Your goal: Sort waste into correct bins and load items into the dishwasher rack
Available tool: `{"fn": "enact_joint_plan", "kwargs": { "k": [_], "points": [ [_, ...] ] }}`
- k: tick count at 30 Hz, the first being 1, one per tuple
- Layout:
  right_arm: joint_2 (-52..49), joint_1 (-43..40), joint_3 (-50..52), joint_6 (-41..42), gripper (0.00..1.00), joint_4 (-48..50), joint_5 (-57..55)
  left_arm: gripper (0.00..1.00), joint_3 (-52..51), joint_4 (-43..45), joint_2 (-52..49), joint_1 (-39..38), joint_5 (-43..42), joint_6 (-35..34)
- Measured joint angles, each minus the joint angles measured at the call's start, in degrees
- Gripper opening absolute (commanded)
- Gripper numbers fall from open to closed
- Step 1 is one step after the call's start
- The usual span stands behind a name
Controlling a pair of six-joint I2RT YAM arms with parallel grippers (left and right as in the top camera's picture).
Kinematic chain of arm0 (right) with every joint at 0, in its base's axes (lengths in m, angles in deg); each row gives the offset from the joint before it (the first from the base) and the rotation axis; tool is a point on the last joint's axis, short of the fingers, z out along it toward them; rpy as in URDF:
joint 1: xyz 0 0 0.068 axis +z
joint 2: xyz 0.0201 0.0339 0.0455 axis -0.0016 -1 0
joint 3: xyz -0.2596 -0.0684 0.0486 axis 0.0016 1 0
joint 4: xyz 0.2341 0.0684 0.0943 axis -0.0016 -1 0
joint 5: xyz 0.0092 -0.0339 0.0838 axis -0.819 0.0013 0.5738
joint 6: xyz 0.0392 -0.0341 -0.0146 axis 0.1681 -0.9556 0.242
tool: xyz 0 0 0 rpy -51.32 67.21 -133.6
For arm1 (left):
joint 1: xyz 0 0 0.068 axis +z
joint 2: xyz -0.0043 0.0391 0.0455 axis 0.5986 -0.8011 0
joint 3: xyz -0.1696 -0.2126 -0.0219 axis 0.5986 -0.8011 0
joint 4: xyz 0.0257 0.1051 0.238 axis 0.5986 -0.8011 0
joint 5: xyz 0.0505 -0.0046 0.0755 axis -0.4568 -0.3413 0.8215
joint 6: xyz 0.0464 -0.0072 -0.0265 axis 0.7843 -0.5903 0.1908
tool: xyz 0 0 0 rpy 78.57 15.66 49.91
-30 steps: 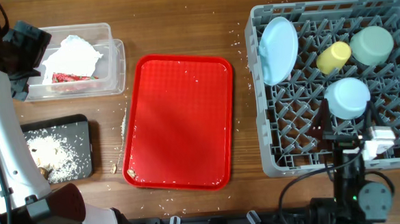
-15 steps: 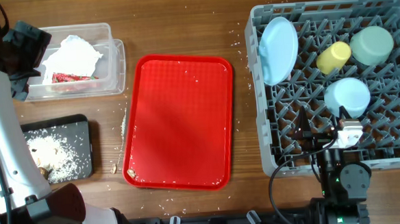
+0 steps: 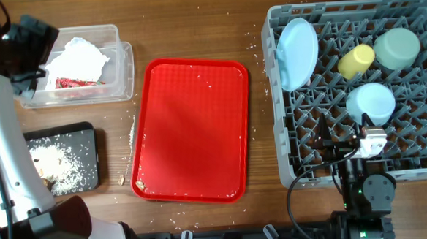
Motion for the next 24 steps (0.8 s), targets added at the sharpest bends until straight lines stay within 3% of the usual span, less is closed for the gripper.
{"fn": "enact_joint_plan", "kwargs": {
  "k": [3, 6, 11, 14, 15, 16, 19, 22, 24],
  "points": [
    [0.0, 0.0, 0.0, 0.0, 1.0, -0.1, 0.0, 1.0, -0.4, 9.2, -0.1, -3.8, -0.9, 12.8],
    [0.0, 0.0, 0.0, 0.0, 1.0, -0.1, 0.0, 1.0, -0.5, 12.2, -0.1, -4.8, -1.2, 22.2],
    [-0.1, 0.0, 0.0, 0.0, 1.0, 0.0, 0.0, 1.0, -3.8, 14.3, 8.3, -4.8, -1.2, 26.8],
    [-0.1, 0.0, 0.0, 0.0, 1.0, 0.0, 0.0, 1.0, -20.3, 24.3, 24.4, -5.4, -1.3, 28.5],
    [-0.2, 0.0, 0.0, 0.0, 0.99, 0.1, 0.0, 1.0, -28.2, 35.1, 28.3, -5.9, -1.1, 29.7],
    [-0.3, 0.0, 0.0, 0.0, 1.0, 0.0, 0.0, 1.0, -44.0, 44.6, 35.4, -7.4, -1.3, 30.8],
    [-0.4, 0.0, 0.0, 0.0, 1.0, 0.0, 0.0, 1.0, -72.3, 66.4, 45.5, -10.3, -1.7, 32.0],
    [-0.4, 0.0, 0.0, 0.0, 1.0, 0.0, 0.2, 1.0, -93.1, 74.2, 63.4, -13.5, -2.1, 32.4],
    [-0.4, 0.0, 0.0, 0.0, 1.0, -0.1, 0.3, 1.0, -99.5, 75.4, 73.4, -14.0, -2.1, 32.6]
  ]
}}
